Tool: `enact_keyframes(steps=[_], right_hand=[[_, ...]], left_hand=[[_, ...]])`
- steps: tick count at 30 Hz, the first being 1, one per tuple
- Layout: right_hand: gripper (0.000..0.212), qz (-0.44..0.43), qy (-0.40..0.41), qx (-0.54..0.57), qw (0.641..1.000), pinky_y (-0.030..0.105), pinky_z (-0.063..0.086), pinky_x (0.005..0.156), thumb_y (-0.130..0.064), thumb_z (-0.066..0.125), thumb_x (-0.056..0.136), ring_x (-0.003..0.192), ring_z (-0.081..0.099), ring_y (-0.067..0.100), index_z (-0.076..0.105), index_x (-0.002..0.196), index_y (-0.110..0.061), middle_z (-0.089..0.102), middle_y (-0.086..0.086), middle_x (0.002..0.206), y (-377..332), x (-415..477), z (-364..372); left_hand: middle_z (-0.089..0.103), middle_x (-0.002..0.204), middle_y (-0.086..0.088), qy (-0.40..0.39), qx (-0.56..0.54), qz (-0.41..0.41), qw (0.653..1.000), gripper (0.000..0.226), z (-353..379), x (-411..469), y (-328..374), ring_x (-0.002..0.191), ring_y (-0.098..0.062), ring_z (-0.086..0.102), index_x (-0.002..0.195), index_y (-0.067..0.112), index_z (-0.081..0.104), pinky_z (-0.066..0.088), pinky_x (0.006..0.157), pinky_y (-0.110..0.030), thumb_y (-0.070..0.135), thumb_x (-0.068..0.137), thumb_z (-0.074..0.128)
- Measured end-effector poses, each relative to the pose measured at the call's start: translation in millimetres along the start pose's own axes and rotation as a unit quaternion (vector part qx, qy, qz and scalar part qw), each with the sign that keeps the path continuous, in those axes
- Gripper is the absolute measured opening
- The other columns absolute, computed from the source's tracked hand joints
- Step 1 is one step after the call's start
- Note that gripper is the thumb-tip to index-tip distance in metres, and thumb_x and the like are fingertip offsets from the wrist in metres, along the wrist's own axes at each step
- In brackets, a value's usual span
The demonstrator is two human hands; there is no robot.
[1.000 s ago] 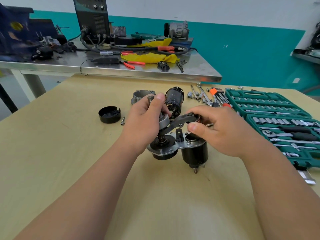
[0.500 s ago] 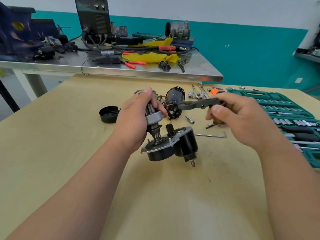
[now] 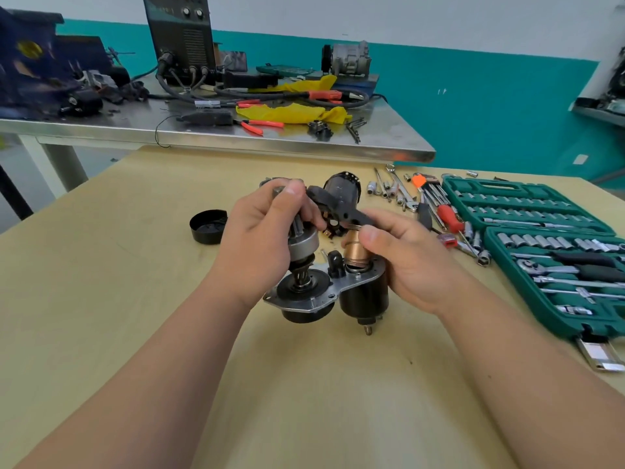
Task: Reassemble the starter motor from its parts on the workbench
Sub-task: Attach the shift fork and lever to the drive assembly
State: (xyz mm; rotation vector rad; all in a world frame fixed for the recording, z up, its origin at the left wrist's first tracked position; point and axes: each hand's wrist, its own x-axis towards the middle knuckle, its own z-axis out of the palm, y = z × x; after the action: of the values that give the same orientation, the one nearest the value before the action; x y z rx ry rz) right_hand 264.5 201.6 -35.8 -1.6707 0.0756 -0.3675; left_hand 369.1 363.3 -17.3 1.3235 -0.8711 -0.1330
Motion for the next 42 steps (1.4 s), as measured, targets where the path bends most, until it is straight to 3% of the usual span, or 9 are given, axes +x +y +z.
enact_keyframes(steps=[6,15,19,24,27,31,34,38,42], right_hand=[[0.035,-0.012,0.001,-0.101,0.995,0.041,0.052,0.088,-0.049,0.065,0.07,0.101,0.064,0.013,0.07,0.105,-0.049,0.07,-0.01,0.097,-8.4,-2.4,-6.4],[0.024,-0.03,0.024,-0.246,0.968,0.035,0.052,0.091,-0.031,0.065,0.089,0.096,0.063,-0.001,0.062,0.101,-0.052,0.069,-0.023,0.097,-18.9,-6.0,-0.7],[0.028,-0.032,0.015,-0.266,0.963,0.018,0.047,0.08,-0.03,0.066,0.088,0.093,0.06,-0.01,0.059,0.088,-0.057,0.065,-0.035,0.091,-25.4,-7.3,1.8],[0.028,-0.03,0.009,-0.307,0.951,0.026,0.048,0.087,-0.037,0.063,0.085,0.096,0.061,-0.003,0.065,0.112,-0.045,0.068,-0.021,0.095,-32.2,-14.5,0.5],[0.022,-0.056,0.004,-0.316,0.947,0.021,0.044,0.083,-0.035,0.063,0.086,0.098,0.057,-0.004,0.06,0.095,-0.055,0.067,-0.02,0.098,-36.5,-21.4,0.8],[0.024,-0.067,0.022,-0.345,0.936,0.02,0.042,0.077,-0.041,0.062,0.086,0.098,0.055,-0.007,0.064,0.109,-0.048,0.063,-0.027,0.097,-36.5,-27.5,-7.2],[0.017,-0.092,0.032,-0.323,0.941,0.022,0.048,0.074,-0.038,0.062,0.087,0.096,0.059,-0.004,0.064,0.097,-0.053,0.064,-0.027,0.096,-30.9,-30.8,-6.7],[0.023,-0.096,0.092,-0.177,0.975,0.028,0.06,0.069,-0.022,0.06,0.091,0.086,0.07,0.013,0.068,0.097,-0.043,0.069,-0.012,0.089,-39.5,-31.8,-18.0],[0.017,-0.091,0.013,-0.369,0.925,0.019,0.05,0.068,-0.039,0.059,0.084,0.079,0.066,0.001,0.069,0.095,-0.047,0.065,-0.017,0.085,-59.5,-35.2,-36.0]], left_hand=[[0.061,0.08,-0.018,0.066,0.022,-0.034,0.997,0.034,1.7,0.3,-1.0,0.086,-0.049,0.059,0.06,0.03,0.059,0.049,0.081,-0.062,0.046,0.088,0.046],[0.061,0.077,-0.02,0.097,-0.009,-0.084,0.992,0.039,5.0,2.0,-13.1,0.067,-0.03,0.063,0.076,0.011,0.063,0.06,0.064,-0.042,0.045,0.088,0.048],[0.064,0.079,-0.021,0.137,0.014,-0.065,0.988,0.038,8.6,0.9,-12.4,0.077,-0.043,0.063,0.073,0.012,0.066,0.055,0.077,-0.059,0.045,0.087,0.051],[0.062,0.072,-0.018,0.146,0.053,0.007,0.988,0.036,9.7,2.6,1.4,0.069,-0.039,0.059,0.069,0.016,0.062,0.055,0.062,-0.056,0.049,0.079,0.058],[0.062,0.079,-0.026,0.11,0.033,0.008,0.993,0.035,11.1,4.7,8.1,0.063,-0.037,0.055,0.07,0.013,0.061,0.057,0.054,-0.049,0.046,0.081,0.06],[0.052,0.058,-0.002,0.059,0.046,0.021,0.997,0.033,14.7,8.2,13.6,0.05,-0.01,0.047,0.069,0.009,0.061,0.045,0.048,-0.024,0.035,0.089,0.056],[0.055,0.058,0.001,0.033,0.017,0.02,0.999,0.03,16.2,7.3,15.1,0.049,-0.006,0.049,0.071,0.01,0.064,0.042,0.045,-0.015,0.025,0.096,0.055],[0.068,0.075,-0.002,0.033,0.007,0.016,0.999,0.03,12.0,7.2,11.6,0.072,-0.027,0.062,0.067,0.028,0.068,0.055,0.07,-0.045,0.031,0.093,0.053],[0.067,0.074,0.005,0.023,-0.005,0.004,1.0,0.031,8.6,7.5,10.6,0.076,-0.024,0.06,0.065,0.03,0.068,0.052,0.08,-0.058,0.033,0.091,0.052]])
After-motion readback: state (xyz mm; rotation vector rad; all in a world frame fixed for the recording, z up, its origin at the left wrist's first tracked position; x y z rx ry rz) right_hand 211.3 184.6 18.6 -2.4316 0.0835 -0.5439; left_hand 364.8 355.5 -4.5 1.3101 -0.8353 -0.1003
